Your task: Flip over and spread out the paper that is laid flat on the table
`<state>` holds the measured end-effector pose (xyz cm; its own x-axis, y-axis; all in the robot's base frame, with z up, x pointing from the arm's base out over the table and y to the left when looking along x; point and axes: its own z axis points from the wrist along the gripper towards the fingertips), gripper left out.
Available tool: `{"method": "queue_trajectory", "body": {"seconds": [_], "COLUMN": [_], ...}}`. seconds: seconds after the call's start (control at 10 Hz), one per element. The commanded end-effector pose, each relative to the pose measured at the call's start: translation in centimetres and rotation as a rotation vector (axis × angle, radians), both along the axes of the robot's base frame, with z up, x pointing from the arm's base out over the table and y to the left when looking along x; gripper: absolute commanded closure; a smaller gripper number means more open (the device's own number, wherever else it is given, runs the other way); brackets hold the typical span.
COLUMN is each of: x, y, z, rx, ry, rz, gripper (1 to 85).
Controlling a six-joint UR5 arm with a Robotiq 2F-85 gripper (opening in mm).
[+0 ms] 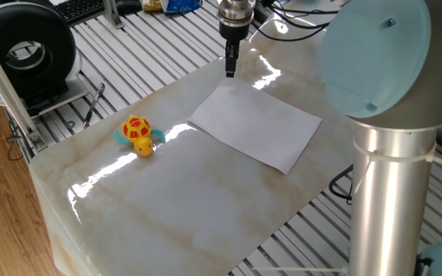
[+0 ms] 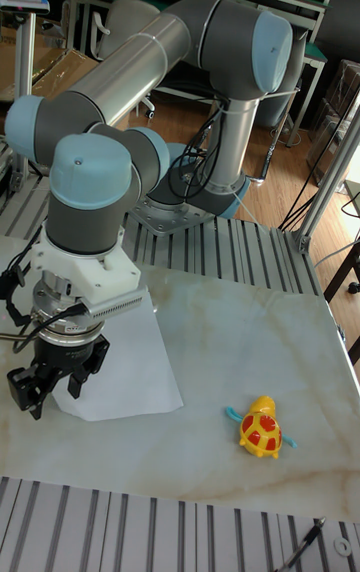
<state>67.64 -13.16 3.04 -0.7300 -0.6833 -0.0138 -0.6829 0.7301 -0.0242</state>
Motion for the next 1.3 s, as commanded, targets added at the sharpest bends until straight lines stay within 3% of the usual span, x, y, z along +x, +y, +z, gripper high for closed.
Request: {"method": "queue_trajectory", "body": {"seconds": [0.0,0.2,0.6,1.2], "x": [0.1,-0.2,-0.2,0.1], "y": [0.3,2.1,1.4,2.2], "z": [-0.2,-0.2,-0.8,-0.8], "rx": [0.026,0.084,0.072,0.101], "ry": [-0.003,0.009,-0.003,-0.018], "rz": [-0.016,-0.036,-0.033,-0.051], "gripper": [28.7,28.7,31.7,34.7]}}
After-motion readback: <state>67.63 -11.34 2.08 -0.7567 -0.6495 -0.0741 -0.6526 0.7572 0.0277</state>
